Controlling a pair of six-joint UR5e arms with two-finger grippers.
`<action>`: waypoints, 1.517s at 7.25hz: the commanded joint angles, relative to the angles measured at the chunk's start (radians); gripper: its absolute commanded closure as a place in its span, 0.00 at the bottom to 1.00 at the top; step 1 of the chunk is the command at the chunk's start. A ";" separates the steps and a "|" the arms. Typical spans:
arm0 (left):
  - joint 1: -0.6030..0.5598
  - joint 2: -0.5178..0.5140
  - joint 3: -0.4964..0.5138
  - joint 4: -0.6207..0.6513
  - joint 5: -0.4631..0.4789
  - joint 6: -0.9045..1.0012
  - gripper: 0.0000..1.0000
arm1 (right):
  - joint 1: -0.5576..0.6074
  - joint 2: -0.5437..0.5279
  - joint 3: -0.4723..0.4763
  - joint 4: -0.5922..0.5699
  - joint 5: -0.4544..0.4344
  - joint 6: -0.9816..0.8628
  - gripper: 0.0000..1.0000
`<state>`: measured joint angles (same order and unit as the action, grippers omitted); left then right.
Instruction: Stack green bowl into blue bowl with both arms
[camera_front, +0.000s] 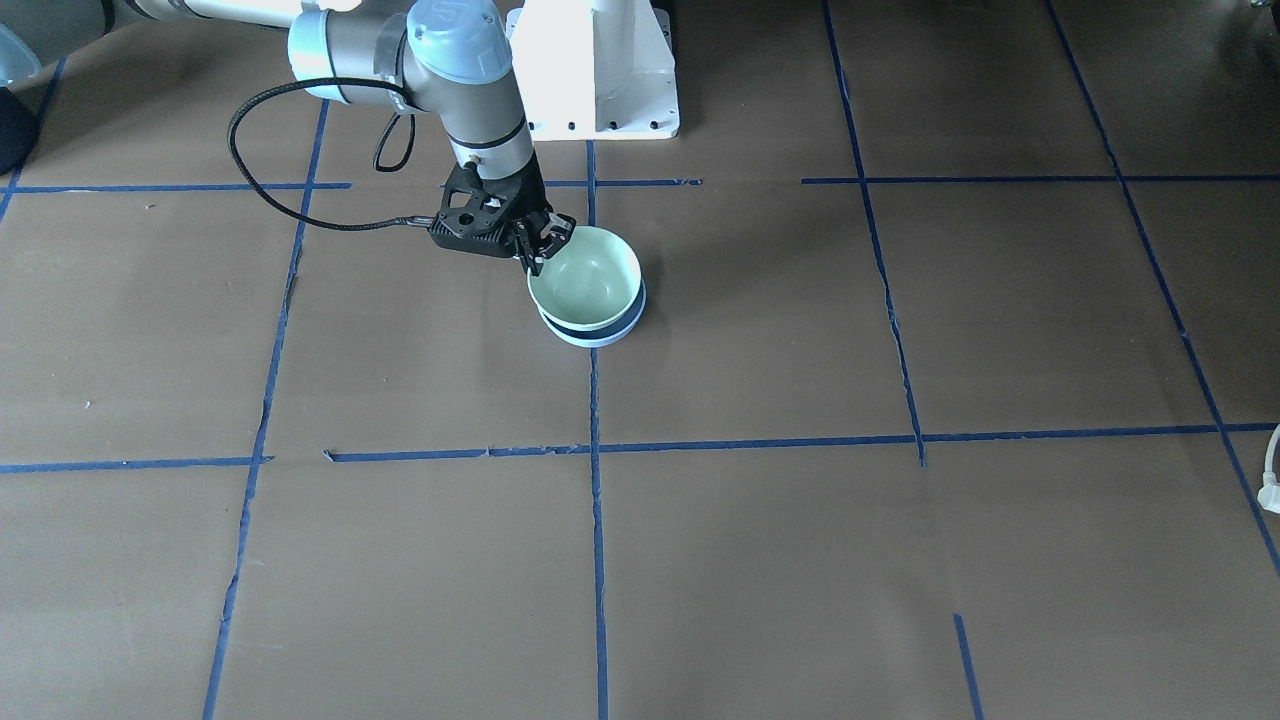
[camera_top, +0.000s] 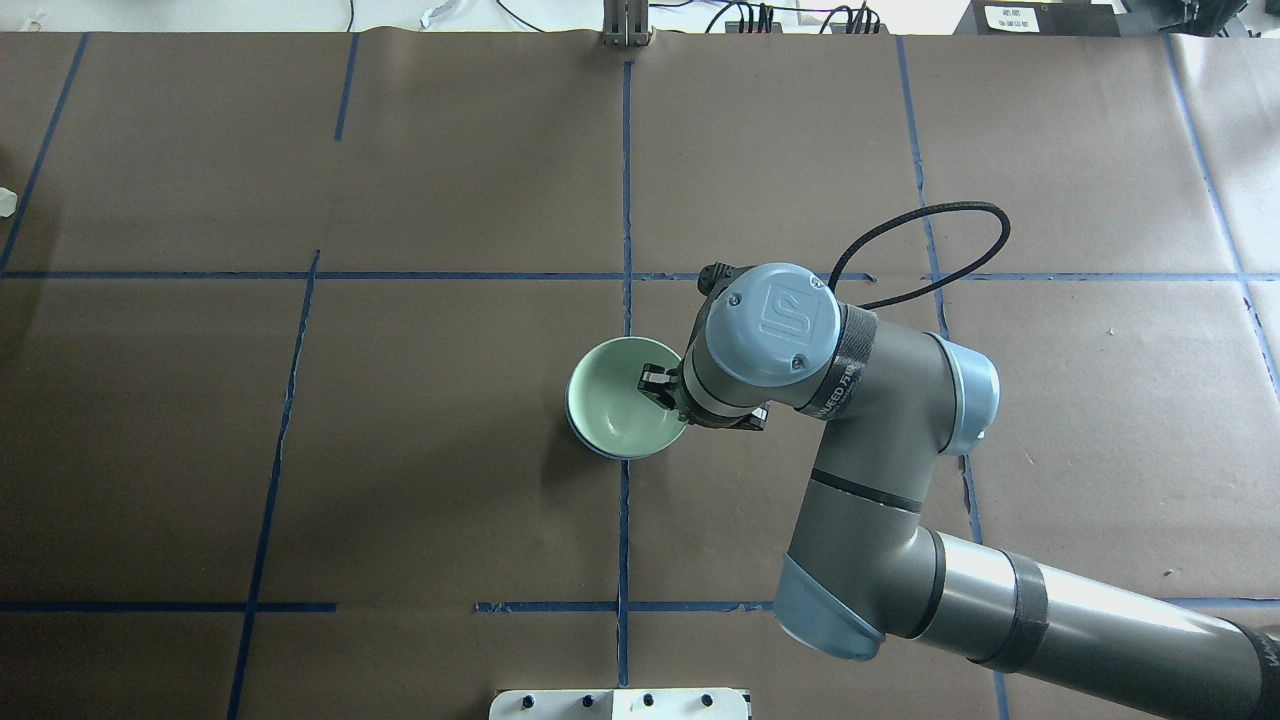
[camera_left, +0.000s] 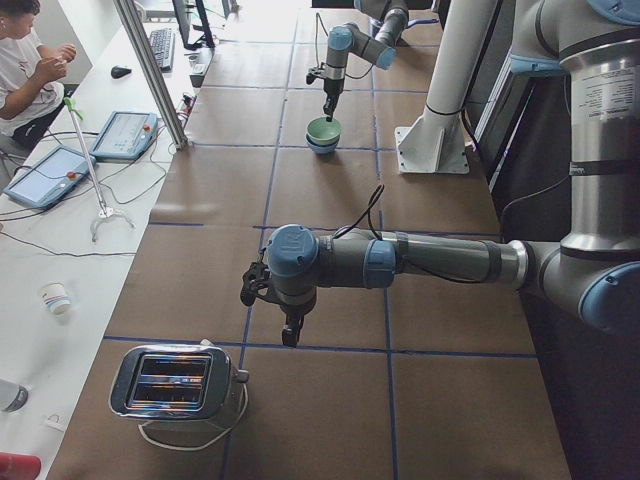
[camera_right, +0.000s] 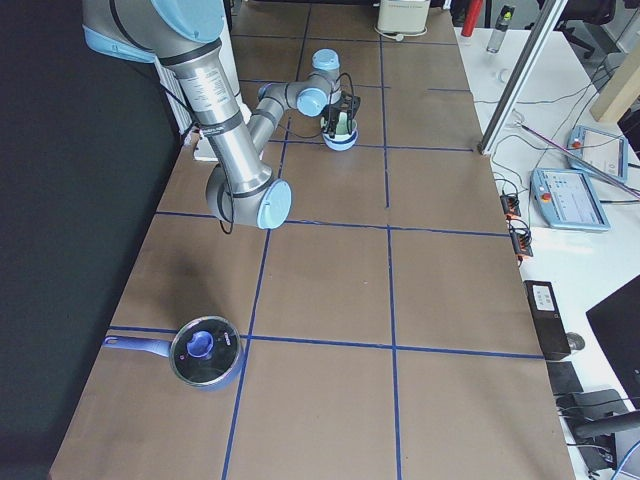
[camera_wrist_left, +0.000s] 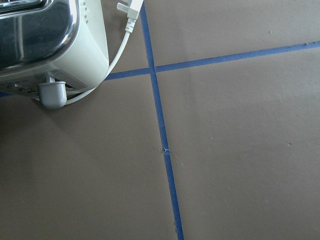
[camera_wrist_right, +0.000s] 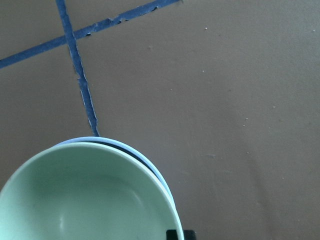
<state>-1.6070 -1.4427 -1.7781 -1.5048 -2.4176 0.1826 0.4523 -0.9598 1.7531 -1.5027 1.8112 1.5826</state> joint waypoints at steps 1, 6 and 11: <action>0.001 0.001 0.002 0.000 0.002 0.000 0.00 | -0.004 0.001 -0.047 0.067 -0.004 0.007 1.00; 0.001 -0.001 0.003 0.000 0.003 -0.002 0.00 | 0.008 0.001 -0.037 0.064 0.000 -0.022 0.00; 0.004 0.001 0.026 0.002 0.037 0.000 0.00 | 0.399 -0.135 -0.001 -0.065 0.323 -0.626 0.00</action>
<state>-1.6045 -1.4417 -1.7588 -1.5044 -2.3920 0.1836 0.7152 -1.0203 1.7500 -1.5542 2.0238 1.1855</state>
